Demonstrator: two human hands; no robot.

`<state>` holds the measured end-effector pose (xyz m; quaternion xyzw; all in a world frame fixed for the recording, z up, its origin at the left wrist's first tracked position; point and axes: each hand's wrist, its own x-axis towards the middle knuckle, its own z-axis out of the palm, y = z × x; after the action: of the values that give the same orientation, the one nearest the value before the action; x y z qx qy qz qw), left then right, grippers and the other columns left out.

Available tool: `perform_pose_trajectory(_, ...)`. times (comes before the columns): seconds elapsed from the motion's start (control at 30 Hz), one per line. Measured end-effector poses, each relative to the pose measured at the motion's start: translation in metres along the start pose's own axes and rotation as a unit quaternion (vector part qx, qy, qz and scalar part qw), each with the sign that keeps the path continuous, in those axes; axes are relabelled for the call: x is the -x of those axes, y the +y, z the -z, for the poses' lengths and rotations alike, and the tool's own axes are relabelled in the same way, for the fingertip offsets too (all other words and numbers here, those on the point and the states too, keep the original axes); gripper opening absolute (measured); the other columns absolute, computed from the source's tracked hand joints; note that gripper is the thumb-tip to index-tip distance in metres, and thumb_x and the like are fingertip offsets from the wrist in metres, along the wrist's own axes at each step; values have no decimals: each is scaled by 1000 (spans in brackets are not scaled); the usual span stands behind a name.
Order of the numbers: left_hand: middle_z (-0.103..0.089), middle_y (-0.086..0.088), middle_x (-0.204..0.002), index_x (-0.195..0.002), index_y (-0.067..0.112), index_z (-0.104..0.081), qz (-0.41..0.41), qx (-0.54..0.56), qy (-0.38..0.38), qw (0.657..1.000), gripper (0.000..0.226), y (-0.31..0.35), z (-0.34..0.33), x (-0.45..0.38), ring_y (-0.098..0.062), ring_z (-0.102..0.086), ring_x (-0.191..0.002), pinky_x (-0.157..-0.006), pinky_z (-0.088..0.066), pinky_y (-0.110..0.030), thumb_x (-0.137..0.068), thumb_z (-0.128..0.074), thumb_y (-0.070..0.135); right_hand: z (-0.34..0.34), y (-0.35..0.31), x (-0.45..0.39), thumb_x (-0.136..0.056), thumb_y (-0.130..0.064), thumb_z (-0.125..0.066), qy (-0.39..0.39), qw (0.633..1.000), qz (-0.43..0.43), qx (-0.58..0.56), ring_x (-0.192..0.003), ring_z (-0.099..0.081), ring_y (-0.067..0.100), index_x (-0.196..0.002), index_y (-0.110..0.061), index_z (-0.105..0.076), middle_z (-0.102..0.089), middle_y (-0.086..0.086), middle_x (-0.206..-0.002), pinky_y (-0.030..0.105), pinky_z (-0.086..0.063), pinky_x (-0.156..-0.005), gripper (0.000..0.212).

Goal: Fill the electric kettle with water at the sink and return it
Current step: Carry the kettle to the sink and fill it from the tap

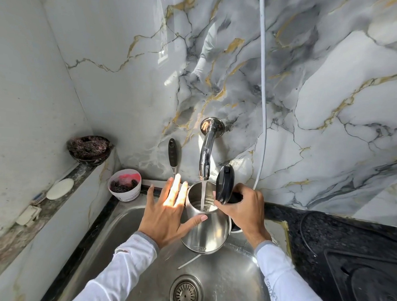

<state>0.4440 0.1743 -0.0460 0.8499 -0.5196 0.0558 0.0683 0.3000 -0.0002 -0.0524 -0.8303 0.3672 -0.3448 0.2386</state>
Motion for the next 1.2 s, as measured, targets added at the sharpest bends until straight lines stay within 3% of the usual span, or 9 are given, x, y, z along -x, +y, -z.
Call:
perform_pose_trajectory(0.2, -31, -12, -165, -154, 10, -37, -3, -9, 0, 1000, 106, -1, -1, 2, -25, -27, -153, -115, -31, -67, -85, -13, 88, -1, 1, 2, -58, -69, -75, 2, 1000, 2, -3, -65, -76, 24, -70, -11, -75, -82, 2, -71, 42, -62, -64, 60)
perform_pose_trajectory(0.3, -20, -7, -169, -158, 15, -27, 2, 14, -16, 1000, 109, 0, 4, 0, -21, -15, -156, -120, -20, -65, -80, -8, 90, -1, 3, 3, -59, -70, -75, 2, 1000, 0, -9, -65, -76, 24, -70, -11, -75, -82, 1, -71, 41, -62, -64, 60)
perform_pose_trajectory(0.47, -8, 1, -172, -160, 26, -17, 21, 247, -54, 967, 88, -7, 35, -33, -10, -4, -156, -128, -7, -52, -91, -28, 79, 0, 1, 2, -57, -67, -77, 18, 1000, -4, -7, -59, -73, 20, -67, -13, -72, -79, -1, -65, 38, -61, -59, 56)
perform_pose_trajectory(0.6, -27, -9, -167, -152, 18, -39, -25, 345, -30, 938, 56, -4, 62, -69, -19, -20, -154, -123, -17, -35, -104, -51, 43, 0, 1, 0, -58, -67, -77, 16, 1000, -5, -3, -60, -73, 18, -67, -14, -73, -80, -2, -66, 38, -61, -61, 54)
perform_pose_trajectory(0.73, -42, -16, -159, -132, 9, -62, -34, 353, -33, 934, 37, -4, 70, -87, -24, -35, -148, -116, -29, -33, -101, -62, 30, 1, 1, -1, -59, -68, -76, 16, 1000, 1, -9, -60, -73, 19, -68, -13, -73, -80, -2, -67, 39, -62, -60, 55)
perform_pose_trajectory(0.93, -48, -15, -154, -124, 7, -67, -24, 350, -36, 936, 36, -6, 67, -87, -25, -44, -142, -106, -33, -26, -97, -67, 32, 4, 0, -3, -59, -68, -74, 24, 1000, 9, -10, -60, -73, 19, -68, -13, -74, -81, -1, -67, 37, -62, -61, 56)
perform_pose_trajectory(1.07, -56, -15, -144, -117, 5, -68, -35, 282, -20, 959, 42, -3, 67, -87, -30, -53, -132, -109, -44, -42, -95, -67, 41, 2, 0, -2, -59, -67, -76, 31, 999, 13, -8, -57, -72, 19, -66, -13, -73, -79, -2, -65, 35, -60, -58, 54)
perform_pose_trajectory(1.2, -63, -9, -115, -88, 11, -63, 23, 179, 67, 981, 46, 13, 68, -84, -30, -57, -109, -89, -53, -52, -88, -68, 57, 1, 1, -2, -61, -69, -76, 30, 999, 11, 3, -56, -69, 19, -66, -14, -71, -77, -1, -62, 31, -54, -58, 56)
